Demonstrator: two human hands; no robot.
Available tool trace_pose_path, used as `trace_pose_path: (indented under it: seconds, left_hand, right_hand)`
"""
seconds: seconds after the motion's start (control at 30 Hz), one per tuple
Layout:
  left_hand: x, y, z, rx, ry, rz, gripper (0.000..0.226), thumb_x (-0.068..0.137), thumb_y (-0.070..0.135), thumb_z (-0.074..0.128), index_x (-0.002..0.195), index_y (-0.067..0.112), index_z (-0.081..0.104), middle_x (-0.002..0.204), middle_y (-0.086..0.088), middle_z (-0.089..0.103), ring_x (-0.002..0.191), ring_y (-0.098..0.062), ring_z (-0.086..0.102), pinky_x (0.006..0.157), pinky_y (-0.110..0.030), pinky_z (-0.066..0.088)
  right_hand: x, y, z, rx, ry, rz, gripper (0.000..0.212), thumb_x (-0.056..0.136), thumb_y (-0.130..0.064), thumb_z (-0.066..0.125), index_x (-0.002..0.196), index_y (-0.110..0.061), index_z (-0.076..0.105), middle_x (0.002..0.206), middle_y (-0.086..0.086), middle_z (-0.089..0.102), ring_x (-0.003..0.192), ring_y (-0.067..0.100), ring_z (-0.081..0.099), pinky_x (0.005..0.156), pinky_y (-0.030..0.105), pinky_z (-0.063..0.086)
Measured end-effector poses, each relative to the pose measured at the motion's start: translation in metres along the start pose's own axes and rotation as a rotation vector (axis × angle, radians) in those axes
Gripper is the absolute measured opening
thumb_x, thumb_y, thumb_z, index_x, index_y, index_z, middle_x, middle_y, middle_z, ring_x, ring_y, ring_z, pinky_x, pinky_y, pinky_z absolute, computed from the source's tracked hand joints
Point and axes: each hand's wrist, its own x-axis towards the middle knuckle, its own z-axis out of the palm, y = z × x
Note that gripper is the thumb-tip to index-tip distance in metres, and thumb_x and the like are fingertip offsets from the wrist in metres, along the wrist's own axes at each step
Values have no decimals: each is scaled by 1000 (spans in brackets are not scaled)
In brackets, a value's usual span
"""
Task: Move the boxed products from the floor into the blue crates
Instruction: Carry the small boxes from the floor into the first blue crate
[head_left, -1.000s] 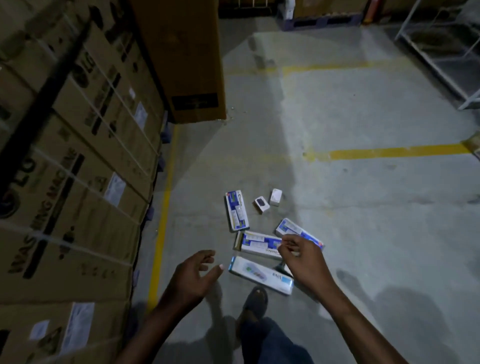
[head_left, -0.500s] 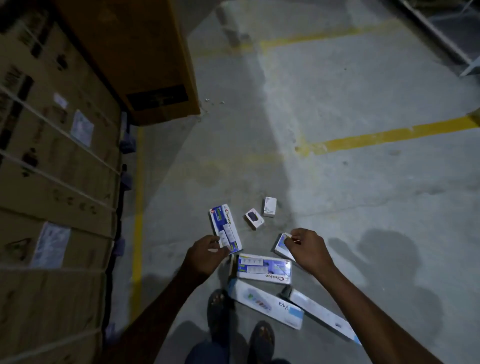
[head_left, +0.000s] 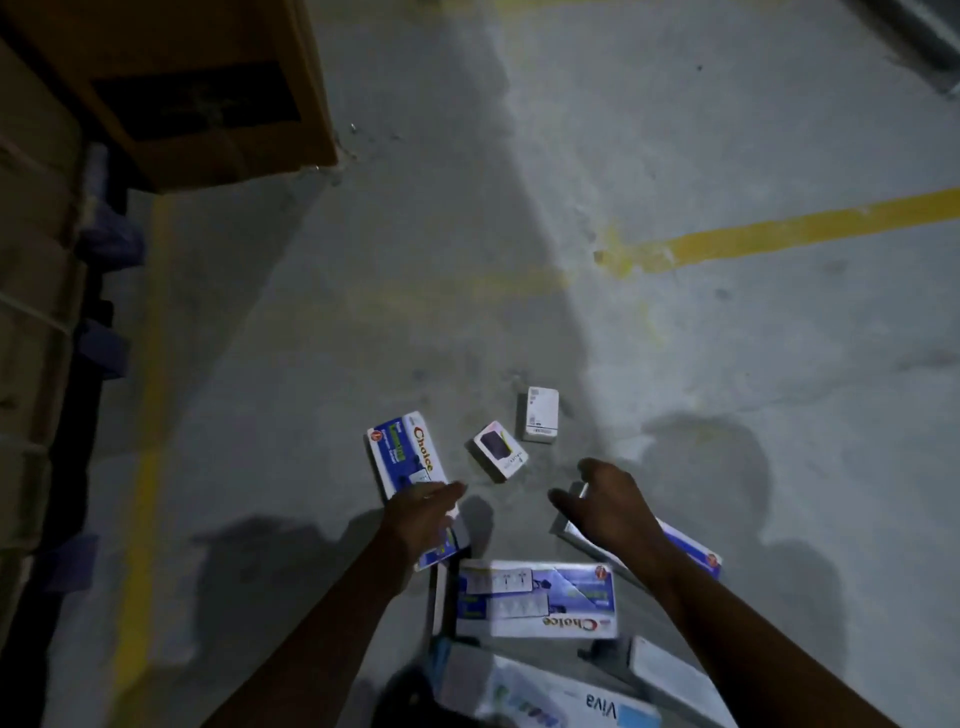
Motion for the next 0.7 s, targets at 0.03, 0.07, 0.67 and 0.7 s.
trace_pose_path:
  seconds: [0.03, 0.07, 0.67, 0.7]
  left_hand:
    - [28, -10, 3, -26, 7, 6, 19, 93, 25, 74, 101, 9, 68, 99, -13, 65, 91, -25, 60, 70, -30, 47]
    - [53, -22, 7, -39, 7, 5, 16, 94, 25, 72, 102, 11, 68, 102, -12, 66, 97, -26, 61, 76, -33, 49]
    - [324, -149, 59, -254, -170, 155, 39, 97, 47, 61, 126, 22, 69, 116, 6, 77, 114, -12, 67, 90, -29, 49]
    - [326, -150, 59, -284, -202, 144, 45, 96, 51, 59, 131, 24, 65, 121, 4, 75, 118, -14, 67, 96, -32, 49]
  right_hand:
    - [26, 9, 21, -26, -3, -9, 34, 85, -41, 76, 95, -12, 61, 102, 13, 71, 99, 28, 68, 72, 29, 42]
    - [50, 18, 41, -36, -2, -11, 40, 84, -40, 77, 105, -9, 65, 110, 16, 70, 106, 32, 66, 78, 31, 46]
    - [265, 109, 266, 707, 68, -17, 56, 78, -65, 69, 102, -15, 75, 87, 3, 76, 85, 17, 74, 77, 31, 61]
    - [260, 107, 261, 1005, -140, 79, 59, 83, -61, 62, 116, -14, 73, 100, 9, 77, 95, 23, 73, 83, 36, 63]
